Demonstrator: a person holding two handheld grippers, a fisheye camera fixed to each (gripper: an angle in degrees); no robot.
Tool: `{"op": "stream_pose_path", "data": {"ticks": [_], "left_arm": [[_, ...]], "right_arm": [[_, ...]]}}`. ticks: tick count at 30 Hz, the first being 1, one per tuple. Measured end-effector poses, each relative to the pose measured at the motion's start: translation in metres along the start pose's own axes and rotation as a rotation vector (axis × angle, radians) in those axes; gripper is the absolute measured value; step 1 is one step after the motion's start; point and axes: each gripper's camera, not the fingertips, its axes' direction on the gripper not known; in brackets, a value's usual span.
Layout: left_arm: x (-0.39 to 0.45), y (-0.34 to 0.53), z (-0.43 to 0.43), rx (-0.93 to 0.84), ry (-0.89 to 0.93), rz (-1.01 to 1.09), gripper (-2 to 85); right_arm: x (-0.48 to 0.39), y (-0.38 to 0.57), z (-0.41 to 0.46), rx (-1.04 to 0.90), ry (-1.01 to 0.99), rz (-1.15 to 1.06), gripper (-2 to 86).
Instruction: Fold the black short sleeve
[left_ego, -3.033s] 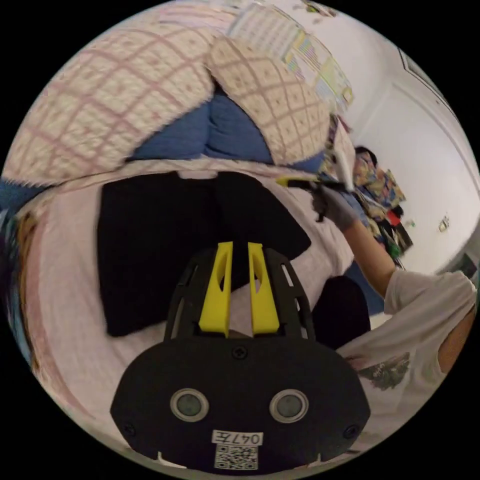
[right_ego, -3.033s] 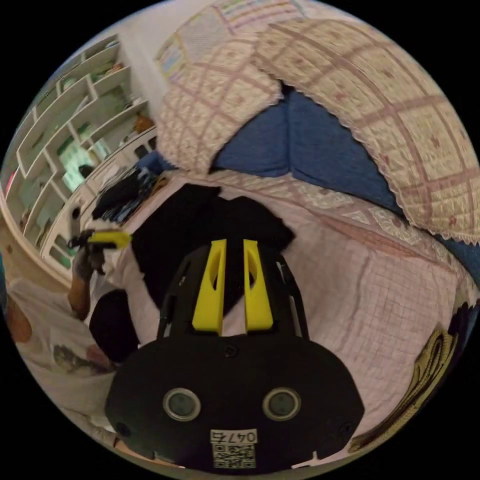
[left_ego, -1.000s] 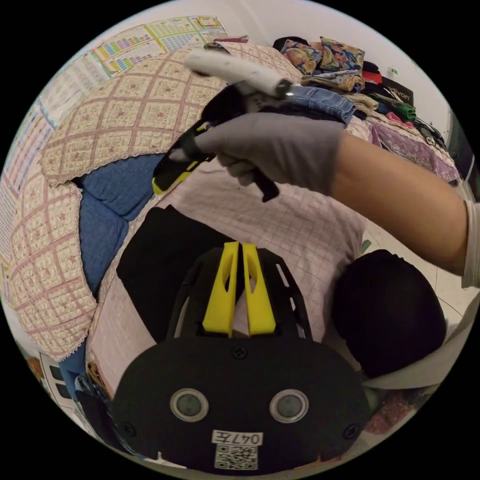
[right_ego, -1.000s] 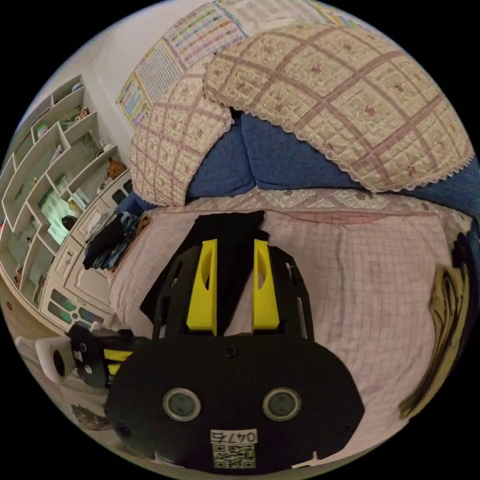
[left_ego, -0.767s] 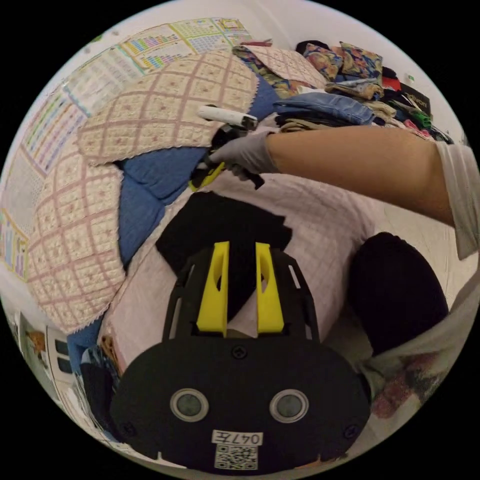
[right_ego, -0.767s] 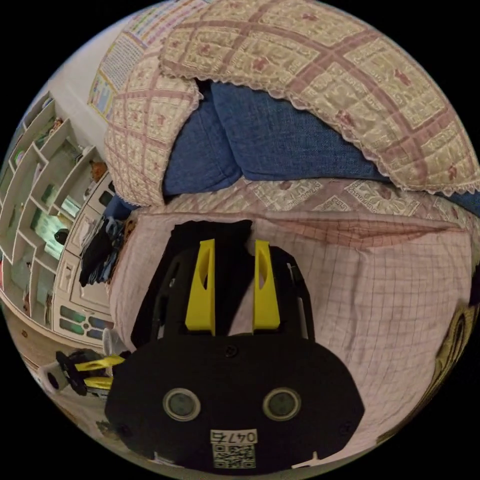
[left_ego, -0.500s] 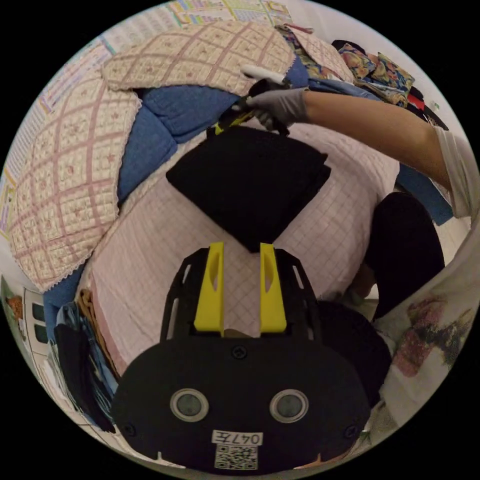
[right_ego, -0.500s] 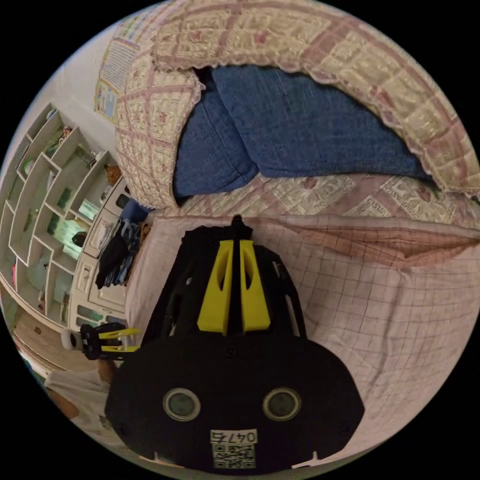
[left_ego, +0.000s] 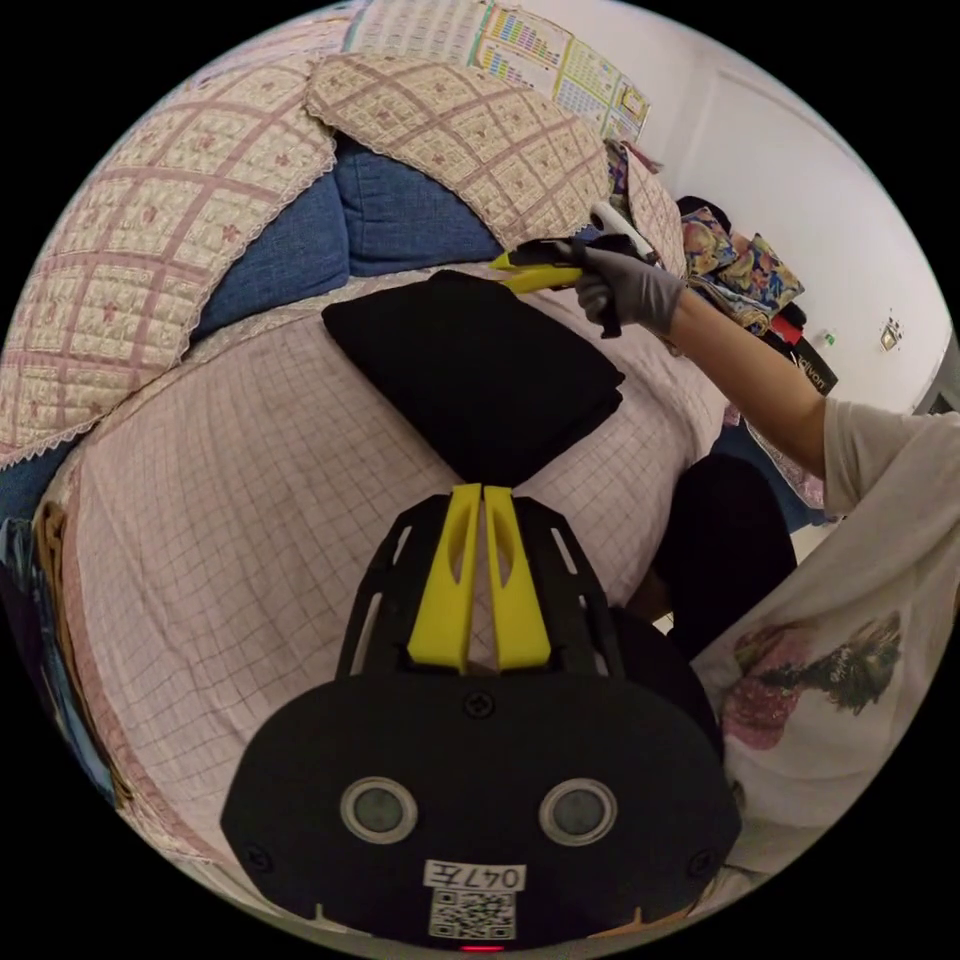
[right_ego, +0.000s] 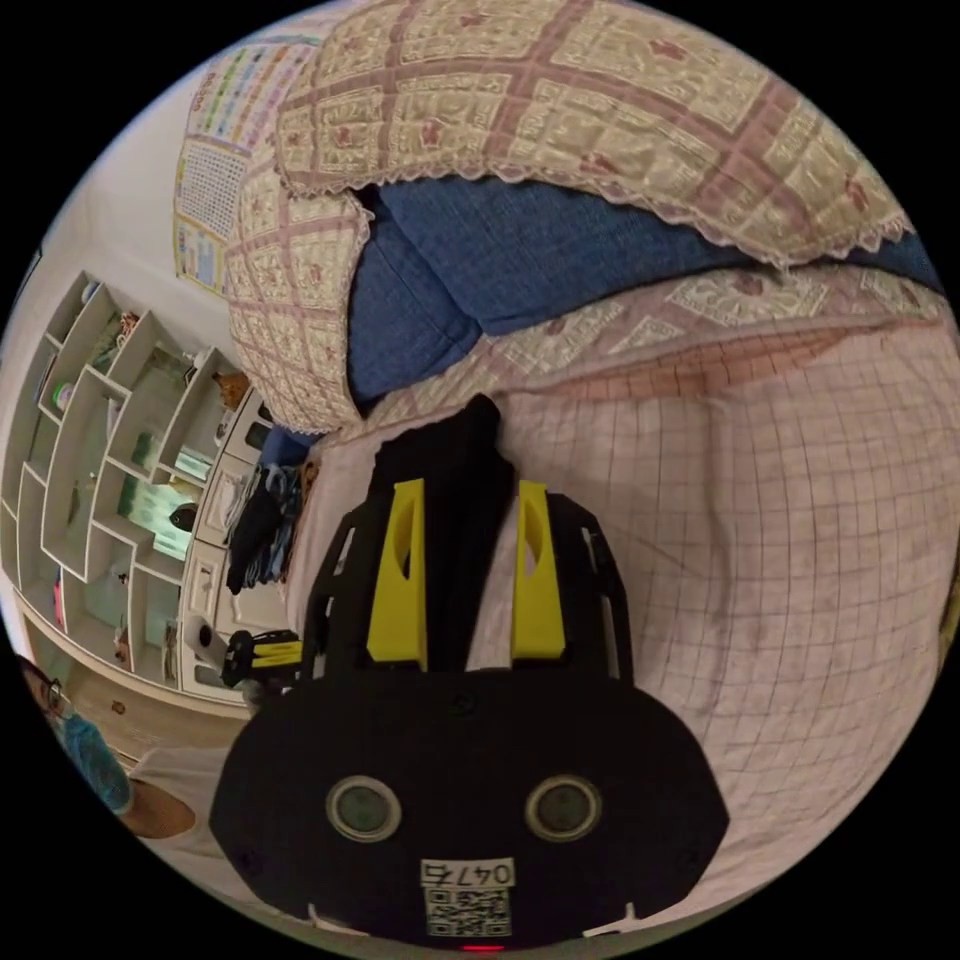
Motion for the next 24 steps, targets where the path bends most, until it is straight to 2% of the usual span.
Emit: {"op": "stream_pose_path", "data": {"ticks": [4,9,14,17,21,24], "left_arm": [[-0.021,0.014,0.003,-0.001,-0.006,-0.008,-0.9],[-0.049,0.031,-0.013,0.037,-0.012,-0.024,-1.0],[-0.05,0.048,-0.073,0.205,0.006,-0.013,-1.0],[-0.034,0.054,-0.115,0.321,0.089,0.043,-1.0],[0.001,0.052,-0.139,0.412,0.225,0.145,-1.0],[0.019,0.032,-0.115,0.408,0.336,0.18,-1.0]], "right_arm": [[0.005,0.014,-0.005,-0.06,-0.06,0.044,10.3],[-0.009,0.03,-0.022,-0.066,-0.134,0.051,2.2],[-0.075,0.083,-0.096,0.043,0.052,-0.195,0.4],[-0.106,0.143,-0.163,0.166,0.158,-0.322,0.3],[-0.111,0.226,-0.253,0.319,0.264,-0.309,0.2],[-0.102,0.286,-0.324,0.433,0.315,-0.223,0.1]]}}
